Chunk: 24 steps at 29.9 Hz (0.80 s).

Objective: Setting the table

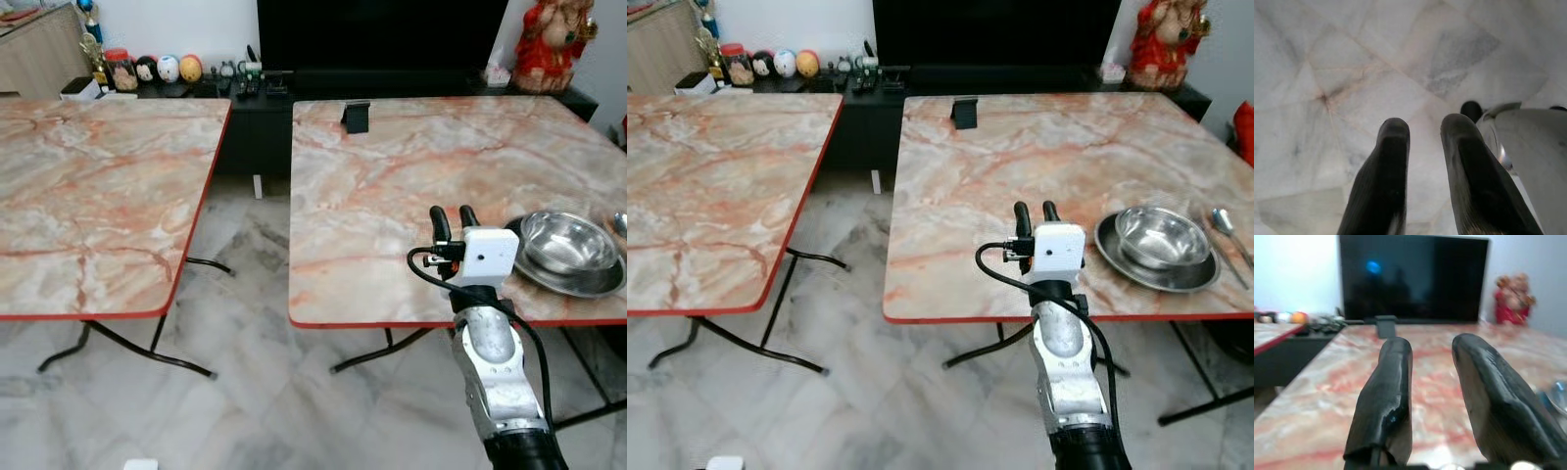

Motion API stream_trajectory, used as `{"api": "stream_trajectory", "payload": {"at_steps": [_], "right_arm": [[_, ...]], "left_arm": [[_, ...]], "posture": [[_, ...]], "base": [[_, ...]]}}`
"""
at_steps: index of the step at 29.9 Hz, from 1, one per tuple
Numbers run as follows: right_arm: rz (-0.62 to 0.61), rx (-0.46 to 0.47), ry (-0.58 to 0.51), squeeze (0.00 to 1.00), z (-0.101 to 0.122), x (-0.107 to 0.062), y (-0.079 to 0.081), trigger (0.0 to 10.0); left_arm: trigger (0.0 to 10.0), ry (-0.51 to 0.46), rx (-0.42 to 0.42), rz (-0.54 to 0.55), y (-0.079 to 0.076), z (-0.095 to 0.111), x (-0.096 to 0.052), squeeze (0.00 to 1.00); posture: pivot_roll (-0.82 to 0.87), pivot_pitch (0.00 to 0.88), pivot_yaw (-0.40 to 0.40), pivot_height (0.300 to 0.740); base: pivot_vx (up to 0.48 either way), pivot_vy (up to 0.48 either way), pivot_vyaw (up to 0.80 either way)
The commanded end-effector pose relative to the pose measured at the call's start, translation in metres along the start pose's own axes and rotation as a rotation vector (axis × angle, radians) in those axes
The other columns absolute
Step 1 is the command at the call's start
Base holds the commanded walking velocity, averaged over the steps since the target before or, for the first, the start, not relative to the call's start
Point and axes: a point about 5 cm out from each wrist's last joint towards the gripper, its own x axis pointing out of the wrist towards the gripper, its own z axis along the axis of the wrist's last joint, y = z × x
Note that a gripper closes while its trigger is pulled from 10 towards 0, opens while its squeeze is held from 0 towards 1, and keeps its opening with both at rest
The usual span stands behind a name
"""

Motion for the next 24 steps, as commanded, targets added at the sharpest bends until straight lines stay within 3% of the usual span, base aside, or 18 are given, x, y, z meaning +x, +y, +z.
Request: {"api": "stream_trajectory", "payload": {"at_steps": [1,11,24], "right_arm": [[0.015,0.016,-0.021,0.0,0.0046,0.0029,0.0065,10.0],[0.011,0.042,-0.022,0.0,0.0033,0.0026,0.0127,10.0],[0.077,0.035,-0.014,0.0,0.0027,0.0063,0.0145,10.0]], "left_arm": [[10.0,0.014,-0.001,0.016,0.0053,-0.0005,-0.0006,0.0],[10.0,0.004,0.012,0.029,0.0117,0.0071,0.0003,0.0],[10.0,-0.001,0.005,0.025,0.0081,0.0066,0.0007,0.0]], "posture": [[-0.06,0.0,0.033,0.74],[-0.07,0.0,0.061,0.74],[-0.06,0.0,0.047,0.74]], "base": [[0.0,0.319,0.0],[0.0,0.32,0.0],[0.0,0.319,0.0]]}}
